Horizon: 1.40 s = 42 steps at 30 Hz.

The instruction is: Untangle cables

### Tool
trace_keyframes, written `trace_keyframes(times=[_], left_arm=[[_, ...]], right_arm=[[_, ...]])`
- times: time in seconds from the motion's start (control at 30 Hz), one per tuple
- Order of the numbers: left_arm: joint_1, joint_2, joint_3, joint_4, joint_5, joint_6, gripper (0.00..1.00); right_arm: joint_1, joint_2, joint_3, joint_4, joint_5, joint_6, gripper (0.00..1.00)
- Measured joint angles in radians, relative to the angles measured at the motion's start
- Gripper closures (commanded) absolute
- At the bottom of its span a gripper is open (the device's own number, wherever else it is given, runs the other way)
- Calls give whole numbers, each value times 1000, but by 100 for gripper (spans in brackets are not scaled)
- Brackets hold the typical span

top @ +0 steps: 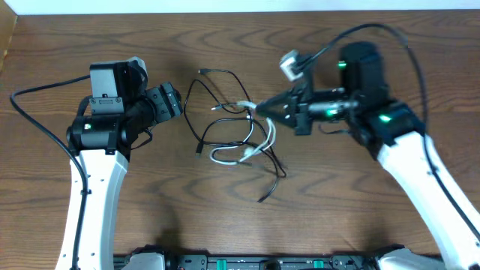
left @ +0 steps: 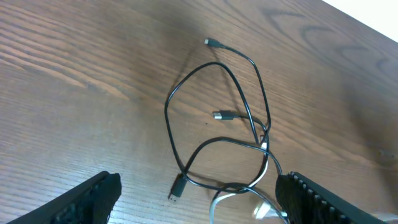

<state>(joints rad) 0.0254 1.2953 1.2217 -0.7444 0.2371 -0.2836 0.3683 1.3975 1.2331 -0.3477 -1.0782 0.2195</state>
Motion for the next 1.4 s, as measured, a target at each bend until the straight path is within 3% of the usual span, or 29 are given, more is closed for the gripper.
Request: trace_keyframes(times=[0.23, 0.47, 0.73, 0.9, 1.0, 1.07, 1.2, 1.3, 1.4], left_arm=[[0, 0, 0, 0, 0, 0, 15], [0, 0, 0, 0, 0, 0, 16], [0, 0, 0, -5, 0, 0, 15], [0, 0, 0, -5, 0, 0, 15], [0, 0, 0, -5, 0, 0, 15], [0, 0, 0, -4, 0, 0, 15], [0, 0, 0, -3, 0, 0, 15], [0, 0, 0, -3, 0, 0, 15], [0, 0, 0, -3, 0, 0, 15]], right_arm=[[-75, -140, 2, 175, -15, 125, 99], [-179, -155, 1, 335, -24, 279, 99], [-313, -155, 22, 813, -104, 583, 99], [-379, -156, 77, 822, -135, 667, 99], [-393, -159, 91, 753, -150, 686, 98], [-396, -156, 102, 592, -156, 667, 85], [-399, -135, 102, 232, -146, 536, 42], [-394, -88, 101, -24, -94, 375, 31], [-380, -29, 99, -169, -45, 228, 22]])
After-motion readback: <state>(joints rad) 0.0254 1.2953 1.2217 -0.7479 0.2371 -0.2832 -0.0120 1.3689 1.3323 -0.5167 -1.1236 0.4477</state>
